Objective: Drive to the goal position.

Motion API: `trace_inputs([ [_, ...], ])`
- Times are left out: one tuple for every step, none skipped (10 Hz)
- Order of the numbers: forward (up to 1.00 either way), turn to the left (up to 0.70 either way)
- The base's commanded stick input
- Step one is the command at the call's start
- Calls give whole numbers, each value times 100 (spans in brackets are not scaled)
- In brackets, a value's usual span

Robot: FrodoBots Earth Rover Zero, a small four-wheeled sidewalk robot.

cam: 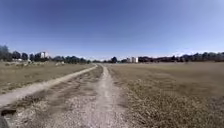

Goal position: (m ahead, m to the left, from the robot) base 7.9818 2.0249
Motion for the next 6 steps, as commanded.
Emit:
trace_inputs([
  [16,1],
  [25,2],
  [34,3],
  [43,4],
  [52,4],
  [61,5],
])
